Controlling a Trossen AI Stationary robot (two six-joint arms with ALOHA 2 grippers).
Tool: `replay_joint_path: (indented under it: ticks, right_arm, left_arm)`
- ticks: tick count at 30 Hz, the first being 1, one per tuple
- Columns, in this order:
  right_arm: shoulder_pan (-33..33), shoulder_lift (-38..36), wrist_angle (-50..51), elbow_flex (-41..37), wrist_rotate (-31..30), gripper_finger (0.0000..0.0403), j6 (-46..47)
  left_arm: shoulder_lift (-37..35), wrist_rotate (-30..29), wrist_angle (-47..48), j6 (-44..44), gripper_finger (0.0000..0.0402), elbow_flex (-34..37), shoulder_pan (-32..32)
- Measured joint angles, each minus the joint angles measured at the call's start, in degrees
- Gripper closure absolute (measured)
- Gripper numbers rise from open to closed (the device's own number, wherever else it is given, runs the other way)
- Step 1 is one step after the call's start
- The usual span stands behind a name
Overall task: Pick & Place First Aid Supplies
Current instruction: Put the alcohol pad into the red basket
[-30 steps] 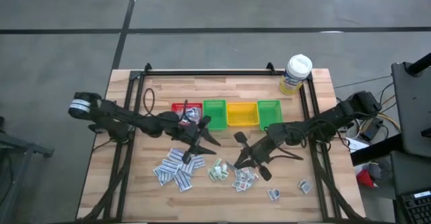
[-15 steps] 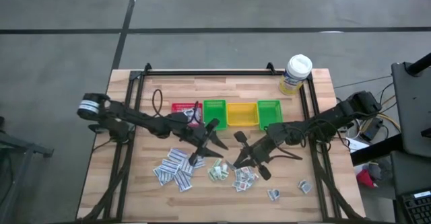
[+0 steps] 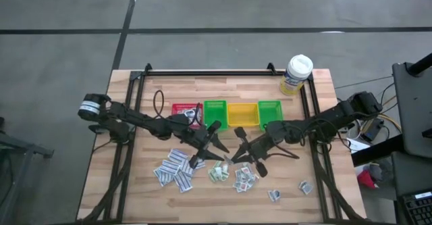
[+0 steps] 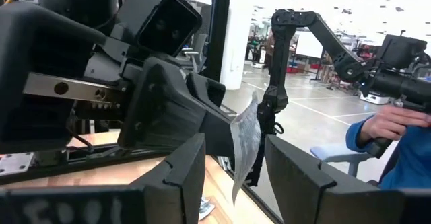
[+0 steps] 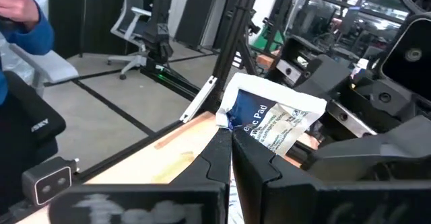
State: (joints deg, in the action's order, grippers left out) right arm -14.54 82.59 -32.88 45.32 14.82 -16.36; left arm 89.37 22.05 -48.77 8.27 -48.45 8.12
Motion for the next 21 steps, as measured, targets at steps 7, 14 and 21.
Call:
replay_joint_path:
  ticks: [7,14,21]
  right_arm:
    - [1.4,0.0,0.0,0.0,-0.6,0.0395,0.9]
    - [1.5,0.0,0.1,0.0,-1.8,0.0395,1.8]
    - [1.5,0.0,2.7,0.0,-3.3,0.0394,6.6]
  left_arm:
    - [0.1,0.0,-0.1,0.9,0.0282,0.0,0.0]
    - [0.1,0.5,-0.1,0.0,0.0384,0.0,0.0]
    - [-0.1,1.3,2.1,-0.2,0.04,0.0,0.0]
